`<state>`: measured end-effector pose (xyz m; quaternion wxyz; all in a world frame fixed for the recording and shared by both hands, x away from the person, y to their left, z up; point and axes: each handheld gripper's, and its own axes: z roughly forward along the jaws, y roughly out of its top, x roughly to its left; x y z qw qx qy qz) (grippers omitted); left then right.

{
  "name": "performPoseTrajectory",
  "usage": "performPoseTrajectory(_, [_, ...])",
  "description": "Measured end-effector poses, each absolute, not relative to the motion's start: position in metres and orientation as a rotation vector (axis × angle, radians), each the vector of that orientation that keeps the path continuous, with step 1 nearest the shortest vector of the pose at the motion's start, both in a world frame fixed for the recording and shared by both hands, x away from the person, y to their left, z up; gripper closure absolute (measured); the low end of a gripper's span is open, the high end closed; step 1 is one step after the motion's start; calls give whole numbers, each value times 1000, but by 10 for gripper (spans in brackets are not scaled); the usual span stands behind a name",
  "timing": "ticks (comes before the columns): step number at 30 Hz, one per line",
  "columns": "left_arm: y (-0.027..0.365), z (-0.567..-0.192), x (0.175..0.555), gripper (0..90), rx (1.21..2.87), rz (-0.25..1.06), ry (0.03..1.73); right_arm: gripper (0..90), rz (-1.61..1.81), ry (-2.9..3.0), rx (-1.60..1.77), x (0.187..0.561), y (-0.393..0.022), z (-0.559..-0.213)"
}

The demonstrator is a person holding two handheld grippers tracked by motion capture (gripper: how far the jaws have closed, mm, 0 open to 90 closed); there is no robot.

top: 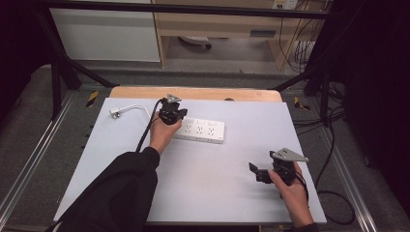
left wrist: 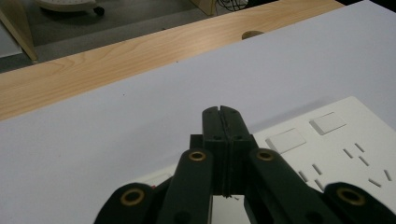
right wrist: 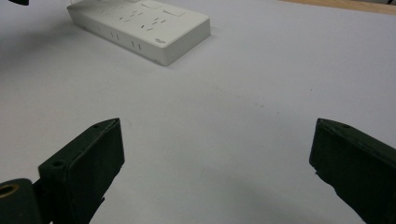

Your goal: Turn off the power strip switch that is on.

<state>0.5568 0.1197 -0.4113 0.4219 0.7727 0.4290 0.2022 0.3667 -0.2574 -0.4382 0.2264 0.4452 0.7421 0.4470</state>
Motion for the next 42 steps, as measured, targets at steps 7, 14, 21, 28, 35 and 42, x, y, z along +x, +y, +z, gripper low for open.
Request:
performPoseTrajectory(7, [120,-414,559,898,1938,515,1076,36,1234,2048,1224,367,-257,-438])
performPoseTrajectory(14, [119,-417,560,898,1939,517,1077,36,1236,2046,1227,367,-257,-438])
performPoseTrajectory(21, [118,-420,561,899,1949,508,1077,36,1234,2046,1227,367,-257,-438])
performPoseTrajectory(28, [116,-424,561,900,1962,500,1077,36,1235,2046,1228,367,-257,-438])
performPoseTrajectory(35, [110,-426,560,900,1977,485,1061,36,1235,2046,1227,367,-257,-438])
performPoseTrajectory(42, [105,-429,559,900,1990,466,1055,36,1231,2048,1224,367,-257,-439])
